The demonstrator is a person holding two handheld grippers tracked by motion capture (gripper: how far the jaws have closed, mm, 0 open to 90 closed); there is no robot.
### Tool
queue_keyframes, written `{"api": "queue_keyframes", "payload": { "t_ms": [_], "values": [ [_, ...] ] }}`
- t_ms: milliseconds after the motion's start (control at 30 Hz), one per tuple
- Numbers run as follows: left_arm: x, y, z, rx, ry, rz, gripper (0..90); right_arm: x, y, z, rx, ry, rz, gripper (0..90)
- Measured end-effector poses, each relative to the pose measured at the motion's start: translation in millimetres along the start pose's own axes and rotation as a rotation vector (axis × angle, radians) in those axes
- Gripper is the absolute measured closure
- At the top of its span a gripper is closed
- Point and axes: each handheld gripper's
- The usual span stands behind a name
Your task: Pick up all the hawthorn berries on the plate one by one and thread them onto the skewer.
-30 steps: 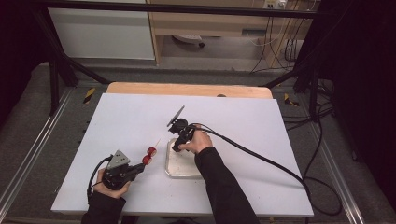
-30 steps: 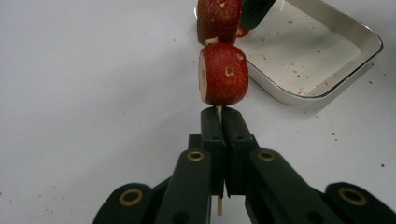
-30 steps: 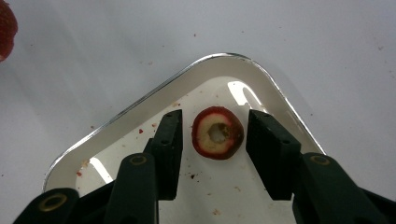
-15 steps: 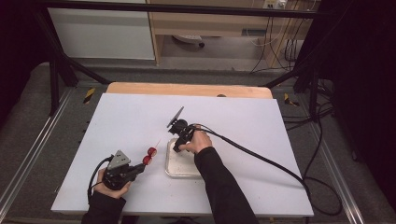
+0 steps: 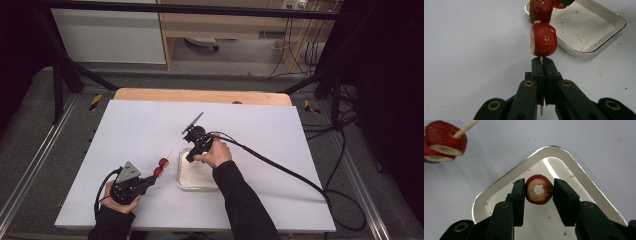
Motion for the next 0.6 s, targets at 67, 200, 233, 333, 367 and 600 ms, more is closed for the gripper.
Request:
{"api": "queue_keyframes", "payload": {
  "t_ms": [67, 200, 233, 333, 367, 600],
  "values": [
    [-2.1, 0.7, 0.8, -0.007, -0.002, -0.004, 88.5, 0.1, 6.0, -4.9, -0.032, -0.015, 0.007, 63.1],
    [-7.1, 1.3, 1.9, -0.026, 0.004, -0.011, 88.5, -3.2, 16.9, -19.2, -0.125, -0.082, 0.041, 63.1],
    [-8.5, 1.1, 2.1, -0.028, 0.002, -0.009, 88.5, -3.3, 19.0, -23.4, -0.156, -0.107, 0.059, 63.1],
    [-12.3, -0.1, 2.9, -0.029, -0.004, -0.002, 88.4, -3.9, 23.2, -37.8, -0.241, -0.141, 0.092, 63.1],
    [-13.4, -0.4, 3.1, -0.028, -0.005, -0.002, 88.5, -3.7, 24.4, -42.8, -0.265, -0.151, 0.102, 63.1],
    [-21.2, -4.2, 4.2, -0.024, -0.007, 0.004, 88.3, -3.2, 23.3, -75.4, -0.432, -0.229, 0.153, 63.1]
  ]
}}
Point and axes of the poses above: each handheld gripper's, and its own axes: y roughly backward along the jaws, z roughly out of its top, x roughly to its left, and after that the axes turned 2 degrees about -z, right-handed
